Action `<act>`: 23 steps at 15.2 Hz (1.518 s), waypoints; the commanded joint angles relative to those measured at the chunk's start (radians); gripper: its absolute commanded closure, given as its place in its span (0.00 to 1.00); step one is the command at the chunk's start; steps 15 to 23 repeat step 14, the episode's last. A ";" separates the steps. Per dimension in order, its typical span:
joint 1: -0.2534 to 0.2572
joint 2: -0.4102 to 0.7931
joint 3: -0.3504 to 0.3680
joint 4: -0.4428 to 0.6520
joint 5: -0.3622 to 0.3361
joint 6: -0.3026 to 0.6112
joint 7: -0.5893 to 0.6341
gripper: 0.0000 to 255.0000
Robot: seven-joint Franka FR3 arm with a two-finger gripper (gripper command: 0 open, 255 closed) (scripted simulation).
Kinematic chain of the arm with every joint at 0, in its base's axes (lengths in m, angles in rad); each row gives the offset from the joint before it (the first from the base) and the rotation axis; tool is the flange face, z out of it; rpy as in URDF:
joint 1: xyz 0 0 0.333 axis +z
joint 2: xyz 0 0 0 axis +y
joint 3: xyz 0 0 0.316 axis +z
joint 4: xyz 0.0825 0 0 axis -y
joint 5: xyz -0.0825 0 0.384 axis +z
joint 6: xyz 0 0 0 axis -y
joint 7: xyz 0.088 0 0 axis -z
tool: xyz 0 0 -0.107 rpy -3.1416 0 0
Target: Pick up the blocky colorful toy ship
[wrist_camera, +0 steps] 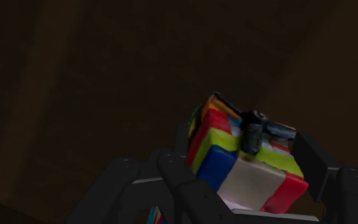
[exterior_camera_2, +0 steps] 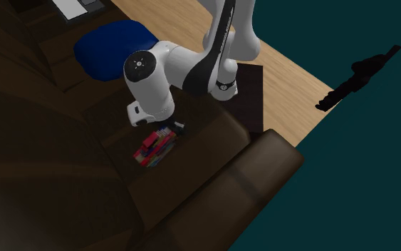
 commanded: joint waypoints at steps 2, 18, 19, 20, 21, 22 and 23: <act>0.000 -0.013 0.003 0.027 -0.002 -0.040 0.002 1.00; 0.002 -0.046 0.013 0.135 -0.005 -0.180 0.008 1.00; 0.002 -0.046 0.013 0.135 -0.005 -0.180 0.008 1.00; 0.002 -0.046 0.013 0.135 -0.005 -0.180 0.008 1.00; 0.002 -0.046 0.013 0.135 -0.005 -0.180 0.008 1.00; 0.002 -0.046 0.013 0.135 -0.005 -0.180 0.008 1.00; 0.002 -0.046 0.013 0.135 -0.005 -0.180 0.008 1.00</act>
